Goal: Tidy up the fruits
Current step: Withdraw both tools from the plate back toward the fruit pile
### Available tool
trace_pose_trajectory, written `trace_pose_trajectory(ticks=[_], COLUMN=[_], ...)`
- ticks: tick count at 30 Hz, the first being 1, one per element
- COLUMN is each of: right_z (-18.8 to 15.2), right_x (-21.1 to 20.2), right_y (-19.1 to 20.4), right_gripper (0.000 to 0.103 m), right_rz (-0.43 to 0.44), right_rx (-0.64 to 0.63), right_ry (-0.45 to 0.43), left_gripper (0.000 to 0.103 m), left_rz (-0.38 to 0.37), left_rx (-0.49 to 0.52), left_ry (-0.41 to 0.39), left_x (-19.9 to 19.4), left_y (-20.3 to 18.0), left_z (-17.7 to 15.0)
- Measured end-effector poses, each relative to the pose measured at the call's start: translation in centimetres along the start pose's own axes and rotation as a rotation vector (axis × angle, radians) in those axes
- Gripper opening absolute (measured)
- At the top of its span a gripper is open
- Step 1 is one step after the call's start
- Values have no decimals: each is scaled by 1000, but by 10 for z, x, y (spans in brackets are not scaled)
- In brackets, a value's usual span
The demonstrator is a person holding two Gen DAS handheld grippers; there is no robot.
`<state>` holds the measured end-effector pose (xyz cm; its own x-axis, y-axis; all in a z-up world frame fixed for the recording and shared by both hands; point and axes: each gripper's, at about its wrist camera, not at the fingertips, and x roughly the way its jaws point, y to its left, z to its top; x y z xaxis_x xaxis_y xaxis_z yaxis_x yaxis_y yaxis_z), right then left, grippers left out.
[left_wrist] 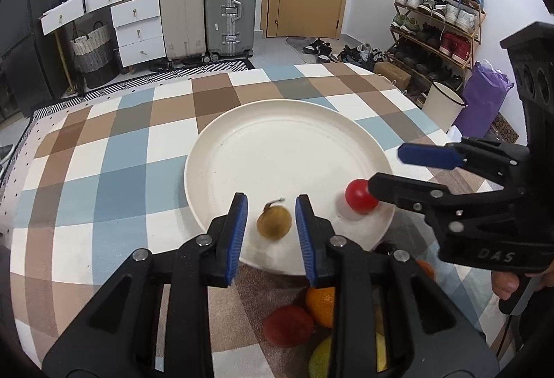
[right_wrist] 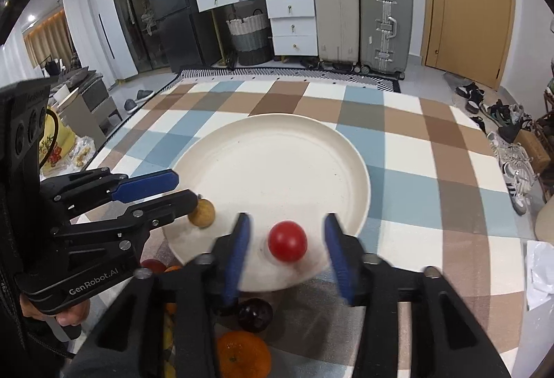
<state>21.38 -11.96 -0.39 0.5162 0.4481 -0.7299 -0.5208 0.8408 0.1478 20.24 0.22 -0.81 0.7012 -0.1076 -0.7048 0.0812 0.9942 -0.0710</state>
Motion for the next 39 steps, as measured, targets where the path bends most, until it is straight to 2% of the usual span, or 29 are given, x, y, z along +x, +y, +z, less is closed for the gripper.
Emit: trace_pose_trajectory(ticks=[1, 2, 3, 4, 5, 7, 10, 16, 21, 29, 39], right_z=[0, -1, -2, -4, -6, -11, -18, -33, -46, -70, -99], right_x=[-4, -9, -16, -22, -28, -41, -57, -85, -98, -108, -113], right_y=[-2, -3, -3, -3, -2, 0, 3, 6, 12, 17, 27], right_gripper=[65, 75, 85, 88, 95, 102, 102, 103, 103, 103, 102], right_rz=[5, 1, -4, -7, -8, -12, -17, 44, 35, 24, 51], right_rx=[7, 11, 11, 9, 7, 0, -13, -3, -17, -8, 13], right_ry=[-8, -15, -27, -39, -47, -58, -74, -85, -83, -47, -13], left_gripper=[39, 55, 64, 79, 88, 90, 102, 102, 102, 102, 102], left_rz=[0, 6, 13, 18, 29, 33, 68, 95, 98, 95, 67], left_rx=[-1, -5, -11, -16, -23, -29, -29, -55, -67, -76, -107], left_ry=[-6, -11, -26, -43, -62, -85, -87, -111, -118, -108, -76], left_x=[-4, -10, -17, -24, -33, -48, -66, -101, -120, -133, -143], left_y=[0, 0, 1, 1, 2, 3, 2, 8, 11, 9, 4], left_z=[0, -1, -2, -4, -7, -11, -19, -41, -61, -78, -101])
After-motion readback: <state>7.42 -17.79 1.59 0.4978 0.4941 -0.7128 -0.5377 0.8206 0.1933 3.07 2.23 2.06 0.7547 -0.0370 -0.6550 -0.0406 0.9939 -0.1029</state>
